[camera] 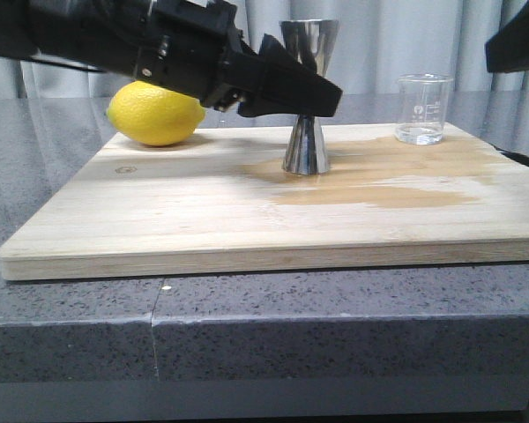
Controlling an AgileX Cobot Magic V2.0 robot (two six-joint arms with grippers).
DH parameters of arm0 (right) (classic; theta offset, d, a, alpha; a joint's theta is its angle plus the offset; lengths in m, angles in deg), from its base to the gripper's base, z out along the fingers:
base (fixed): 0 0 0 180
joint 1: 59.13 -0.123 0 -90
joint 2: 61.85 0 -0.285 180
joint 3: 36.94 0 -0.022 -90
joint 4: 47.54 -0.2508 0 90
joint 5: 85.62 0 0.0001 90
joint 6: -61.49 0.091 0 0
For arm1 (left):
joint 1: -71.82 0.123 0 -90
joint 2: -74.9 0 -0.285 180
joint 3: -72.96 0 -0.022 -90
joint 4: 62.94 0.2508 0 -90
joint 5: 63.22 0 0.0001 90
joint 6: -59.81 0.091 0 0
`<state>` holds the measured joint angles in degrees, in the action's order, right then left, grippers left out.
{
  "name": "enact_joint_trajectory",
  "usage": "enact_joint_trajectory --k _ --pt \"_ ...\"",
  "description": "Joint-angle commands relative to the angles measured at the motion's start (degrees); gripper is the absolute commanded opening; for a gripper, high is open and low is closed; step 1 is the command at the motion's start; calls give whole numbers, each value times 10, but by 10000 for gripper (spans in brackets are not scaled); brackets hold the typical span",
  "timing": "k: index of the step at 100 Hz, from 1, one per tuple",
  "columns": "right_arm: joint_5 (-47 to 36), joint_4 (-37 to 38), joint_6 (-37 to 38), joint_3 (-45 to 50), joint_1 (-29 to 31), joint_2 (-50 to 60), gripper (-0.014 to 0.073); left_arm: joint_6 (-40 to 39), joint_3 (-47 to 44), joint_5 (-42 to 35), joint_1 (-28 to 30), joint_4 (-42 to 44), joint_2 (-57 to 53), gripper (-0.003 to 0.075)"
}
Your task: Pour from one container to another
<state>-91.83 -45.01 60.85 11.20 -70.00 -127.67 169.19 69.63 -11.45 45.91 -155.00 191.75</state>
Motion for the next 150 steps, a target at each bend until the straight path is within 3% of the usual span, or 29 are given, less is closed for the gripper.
enact_joint_trajectory --k 1,24,41,57,74,92,110,134,150 --pt "21 -3 -2 -26 3 23 603 -69 17 -7 1 38 -63 558" --pt "279 -25 -1 -112 3 46 603 -284 17 -35 1 273 -156 556" --pt "450 -25 -1 -175 3 46 603 -522 17 -29 1 504 -235 545" --pt "488 -25 15 -189 3 52 603 -738 17 5 1 684 -313 514" --pt "506 -25 32 -189 3 79 603 -896 1 43 1 823 -388 512" --pt "515 -21 33 -181 3 142 603 -1035 -92 14 1 928 -477 512" --pt "500 -21 33 -151 3 217 603 -1128 -202 -57 1 993 -579 512" --pt "446 -20 33 -103 3 307 603 -1130 -333 -158 1 989 -691 512" --pt "412 -20 33 -74 3 335 580 -1130 -368 -217 1 978 -717 512"
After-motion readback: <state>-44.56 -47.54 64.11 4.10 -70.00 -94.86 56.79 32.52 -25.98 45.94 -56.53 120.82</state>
